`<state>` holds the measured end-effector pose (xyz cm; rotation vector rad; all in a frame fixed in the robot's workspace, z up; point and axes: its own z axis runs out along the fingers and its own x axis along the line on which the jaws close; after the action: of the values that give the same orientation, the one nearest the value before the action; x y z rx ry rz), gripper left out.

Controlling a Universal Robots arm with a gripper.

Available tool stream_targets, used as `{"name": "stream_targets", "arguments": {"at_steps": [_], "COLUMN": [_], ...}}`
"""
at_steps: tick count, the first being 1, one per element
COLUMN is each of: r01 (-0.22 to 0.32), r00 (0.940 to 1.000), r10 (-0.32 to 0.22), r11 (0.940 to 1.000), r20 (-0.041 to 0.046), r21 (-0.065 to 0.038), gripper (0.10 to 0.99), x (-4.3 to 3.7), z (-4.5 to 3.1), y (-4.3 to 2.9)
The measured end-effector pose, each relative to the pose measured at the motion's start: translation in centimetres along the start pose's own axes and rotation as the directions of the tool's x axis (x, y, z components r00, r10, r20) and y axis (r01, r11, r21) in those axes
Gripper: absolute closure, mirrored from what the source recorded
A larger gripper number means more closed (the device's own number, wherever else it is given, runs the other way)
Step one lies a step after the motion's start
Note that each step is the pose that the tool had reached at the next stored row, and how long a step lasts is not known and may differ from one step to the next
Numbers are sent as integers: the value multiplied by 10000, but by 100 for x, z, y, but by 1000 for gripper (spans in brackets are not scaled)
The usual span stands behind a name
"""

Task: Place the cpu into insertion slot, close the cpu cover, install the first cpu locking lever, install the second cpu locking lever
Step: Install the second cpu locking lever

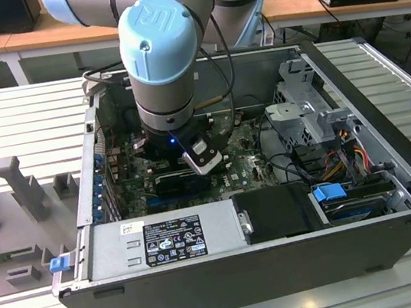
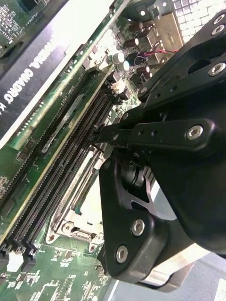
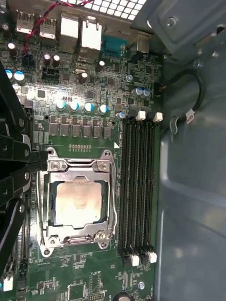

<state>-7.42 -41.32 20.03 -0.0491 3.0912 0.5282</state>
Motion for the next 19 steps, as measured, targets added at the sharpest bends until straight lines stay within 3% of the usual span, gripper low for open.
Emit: {"name": "stream_targets", "arguments": {"at_steps": [2, 8, 15, 19], "r01": [2, 3, 3, 2], "r00": [10000, 10000, 10000, 10000], "r10": [-2, -2, -2, -1], "r11": [9998, 9992, 9991, 9994], "r20": [6, 11, 14, 9], "r21": [-218, -393, -419, -336], "gripper": [980, 980, 980, 980], "x": [18, 30, 41, 41], "z": [53, 88, 84, 37], "y": [-11, 13, 24, 44]}}
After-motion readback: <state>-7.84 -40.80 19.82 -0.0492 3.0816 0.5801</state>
